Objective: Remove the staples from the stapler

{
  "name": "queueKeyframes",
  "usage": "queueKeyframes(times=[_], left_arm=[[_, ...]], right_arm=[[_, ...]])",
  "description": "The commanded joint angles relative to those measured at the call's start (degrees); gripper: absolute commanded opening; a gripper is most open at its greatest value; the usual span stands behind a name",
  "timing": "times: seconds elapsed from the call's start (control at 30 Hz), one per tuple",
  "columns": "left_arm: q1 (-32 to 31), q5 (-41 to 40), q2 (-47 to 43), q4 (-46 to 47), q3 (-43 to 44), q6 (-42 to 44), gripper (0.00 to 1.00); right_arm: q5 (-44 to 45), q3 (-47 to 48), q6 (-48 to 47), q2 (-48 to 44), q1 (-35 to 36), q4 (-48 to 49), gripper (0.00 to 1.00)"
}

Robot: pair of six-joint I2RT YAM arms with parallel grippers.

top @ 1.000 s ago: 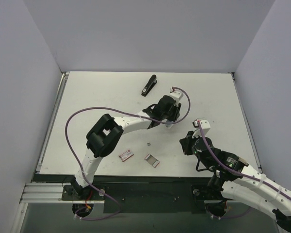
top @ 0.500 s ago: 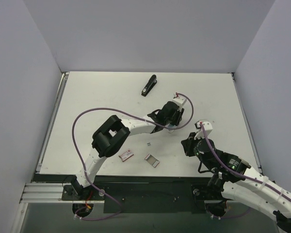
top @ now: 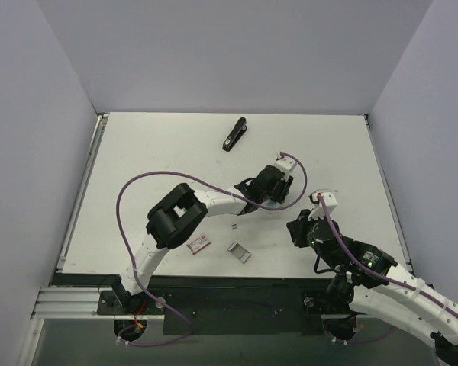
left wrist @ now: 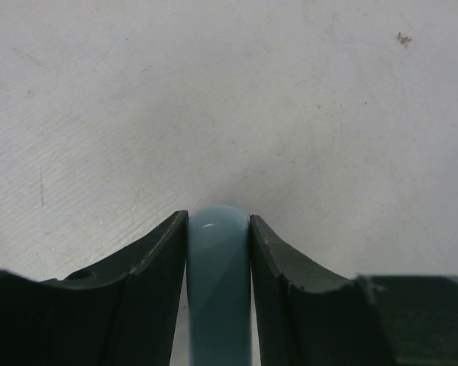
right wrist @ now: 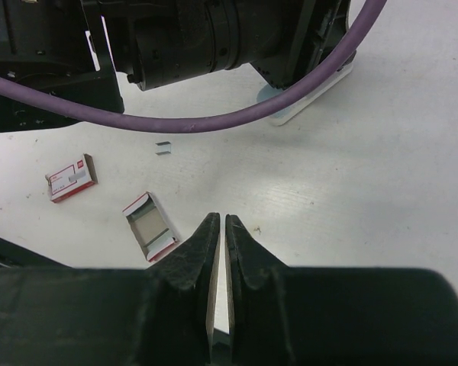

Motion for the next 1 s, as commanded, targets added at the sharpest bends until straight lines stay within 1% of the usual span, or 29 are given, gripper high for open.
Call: queueKeyframes(times=[0.0,0.1,0.17,0.27,0.3,0.33,0.4,0.47,0.53,0.73,0.83,0.93,0.97], left_arm=[[-0.06,0.21,-1.79,3.99,-0.24,0.85,0.48],[-0.32,0.3,-2.31,3.9,-0.33,1.12,0.52],[-0.41,0.39,-2.66,3.99,-0.33,1.38,0.56],[-0.5,0.39,-3.63,3.9,-0.59,1.65,0.6],[-0.5,0.39,-4.5,3.99,-0.94,1.99,0.64],[-0.5,0.3,-4.86,4.16,-1.12,2.17,0.64],[-0.5,0.12,-6.96,3.47,-1.3,3.14,0.7],[-0.5,0.04,-8.54,2.59,-1.03,4.28,0.8],[-0.5,-0.23,-10.04,1.1,-0.25,5.77,0.82],[-0.32,-2.33,-12.24,-4.97,4.41,10.34,0.84],[0.81,-3.22,-11.9,-8.74,7.13,10.52,0.84],[2.75,-2.78,-11.72,-9.54,8.89,10.44,0.85],[3.19,-1.99,-11.54,-9.98,9.16,10.35,0.87]], right_arm=[[1.48,-0.13,0.73,-0.86,-0.39,-1.14,0.05],[1.57,-0.13,0.82,-1.3,-0.39,-1.49,0.07],[1.66,-0.13,0.91,-1.47,-0.3,-1.67,0.09],[1.74,-0.04,1.09,-1.56,-0.47,-1.84,0.12],[1.92,0.05,1.09,-1.65,-0.39,-1.93,0.12],[2.09,0.22,1.09,-1.65,-0.39,-2.02,0.14],[2.62,0.4,0.65,-1.65,-0.39,-2.02,0.16],[3.15,0.84,0.21,-1.39,-0.39,-2.02,0.18],[3.33,1.63,-0.23,-0.86,-0.39,-2.02,0.18],[3.59,2.77,-1.64,0.2,-0.39,-1.49,0.19],[3.85,3.12,-2.08,0.72,-0.39,-1.32,0.22],[3.85,3.74,-2.43,1.07,-0.3,-1.32,0.27],[3.77,3.91,-2.43,0.99,-0.39,-1.32,0.29]])
